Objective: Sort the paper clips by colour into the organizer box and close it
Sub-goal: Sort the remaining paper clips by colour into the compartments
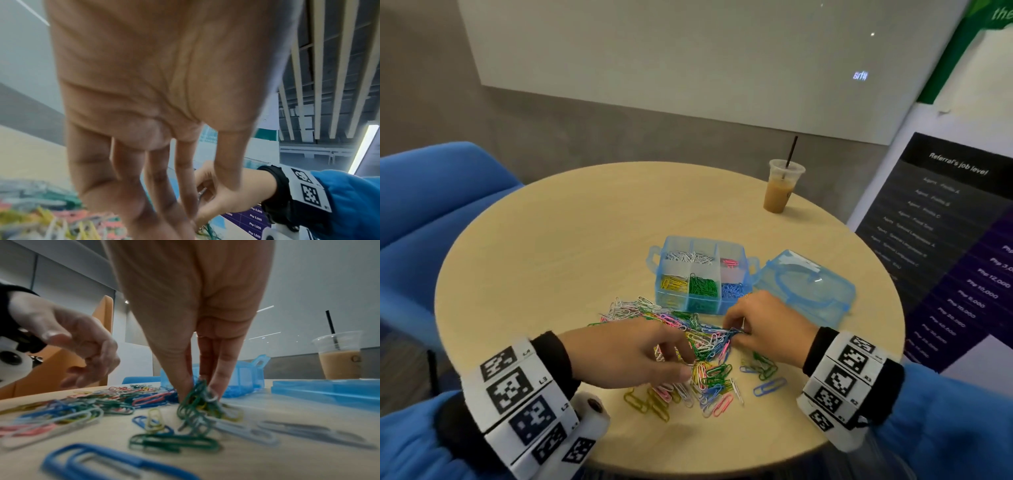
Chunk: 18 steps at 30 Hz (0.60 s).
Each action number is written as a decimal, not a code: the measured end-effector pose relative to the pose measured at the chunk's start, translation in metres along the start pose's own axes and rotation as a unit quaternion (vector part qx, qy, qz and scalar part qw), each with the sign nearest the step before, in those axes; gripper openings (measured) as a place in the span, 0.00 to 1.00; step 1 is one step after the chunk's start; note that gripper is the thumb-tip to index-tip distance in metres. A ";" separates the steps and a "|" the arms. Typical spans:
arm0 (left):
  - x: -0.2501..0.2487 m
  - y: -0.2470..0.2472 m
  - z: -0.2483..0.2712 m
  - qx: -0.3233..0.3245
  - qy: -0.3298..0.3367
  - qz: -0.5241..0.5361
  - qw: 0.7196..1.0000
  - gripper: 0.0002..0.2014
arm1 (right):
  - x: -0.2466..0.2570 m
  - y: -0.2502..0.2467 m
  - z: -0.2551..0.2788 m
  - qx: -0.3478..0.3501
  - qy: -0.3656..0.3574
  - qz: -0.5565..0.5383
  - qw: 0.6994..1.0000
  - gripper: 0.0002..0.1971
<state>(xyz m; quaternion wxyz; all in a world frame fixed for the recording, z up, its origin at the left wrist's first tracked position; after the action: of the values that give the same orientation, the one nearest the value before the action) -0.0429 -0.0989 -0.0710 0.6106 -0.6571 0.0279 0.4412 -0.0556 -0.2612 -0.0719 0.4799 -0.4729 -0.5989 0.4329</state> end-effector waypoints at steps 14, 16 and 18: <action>0.028 0.000 -0.034 -0.178 -0.233 0.553 0.780 0.19 | -0.010 -0.033 -0.020 -0.077 0.034 -0.162 0.983 0.03; 0.026 0.011 -0.038 -0.154 -0.268 0.630 0.713 0.24 | -0.001 -0.048 -0.023 -0.103 0.025 -0.221 0.969 0.03; 0.019 0.024 -0.041 -0.105 -0.279 0.715 0.633 0.29 | 0.015 -0.059 -0.026 -0.113 -0.001 -0.264 0.958 0.03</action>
<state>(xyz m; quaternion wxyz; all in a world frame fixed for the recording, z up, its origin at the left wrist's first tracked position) -0.0225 -0.1291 -0.1066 0.0100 -0.3371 0.2708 0.9016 -0.0405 -0.2548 -0.0078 0.5194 -0.3486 -0.7483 0.2206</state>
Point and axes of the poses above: each hand's wrist, its own z-axis away from the middle knuckle, its own y-axis out of the palm, x = y × z, the point moved 7 cm from there along -z, towards the middle knuckle, and after that the axes turned 14 degrees about -x, right-handed, at the moved point
